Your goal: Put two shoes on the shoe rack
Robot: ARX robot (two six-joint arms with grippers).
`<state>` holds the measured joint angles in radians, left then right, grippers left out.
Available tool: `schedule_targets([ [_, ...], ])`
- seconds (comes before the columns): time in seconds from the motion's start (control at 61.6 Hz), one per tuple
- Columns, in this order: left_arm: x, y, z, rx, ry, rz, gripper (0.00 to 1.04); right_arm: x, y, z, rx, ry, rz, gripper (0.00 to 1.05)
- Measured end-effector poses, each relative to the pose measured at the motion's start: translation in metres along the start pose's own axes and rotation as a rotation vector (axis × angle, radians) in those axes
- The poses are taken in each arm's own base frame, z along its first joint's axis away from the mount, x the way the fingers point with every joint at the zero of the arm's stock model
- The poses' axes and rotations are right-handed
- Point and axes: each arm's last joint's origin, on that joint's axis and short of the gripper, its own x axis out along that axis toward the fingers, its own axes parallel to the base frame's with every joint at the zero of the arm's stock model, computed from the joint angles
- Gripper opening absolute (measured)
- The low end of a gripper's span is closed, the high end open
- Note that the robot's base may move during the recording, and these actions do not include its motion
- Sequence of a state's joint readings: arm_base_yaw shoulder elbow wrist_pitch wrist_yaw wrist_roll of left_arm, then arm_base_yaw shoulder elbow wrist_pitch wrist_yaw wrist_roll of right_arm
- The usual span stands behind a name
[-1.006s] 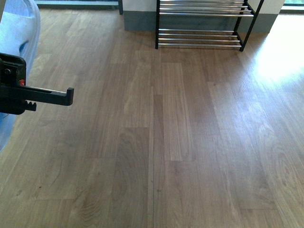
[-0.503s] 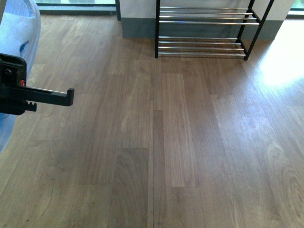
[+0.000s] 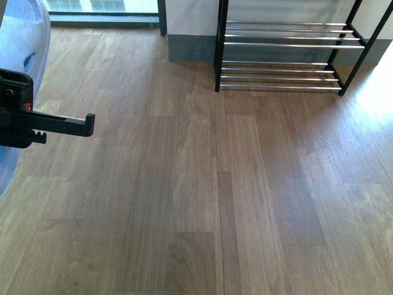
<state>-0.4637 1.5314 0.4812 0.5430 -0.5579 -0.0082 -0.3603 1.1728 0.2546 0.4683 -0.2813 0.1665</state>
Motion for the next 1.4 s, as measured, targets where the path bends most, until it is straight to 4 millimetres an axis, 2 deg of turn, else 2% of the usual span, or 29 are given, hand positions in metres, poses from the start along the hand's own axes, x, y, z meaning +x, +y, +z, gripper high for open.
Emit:
schedule_targets([
  [1.395, 0.0, 0.0, -0.0003, 0.001, 0.001, 0.0, 0.02, 0.0, 0.0, 0.0001, 0.0, 0.0, 0.0, 0.03],
])
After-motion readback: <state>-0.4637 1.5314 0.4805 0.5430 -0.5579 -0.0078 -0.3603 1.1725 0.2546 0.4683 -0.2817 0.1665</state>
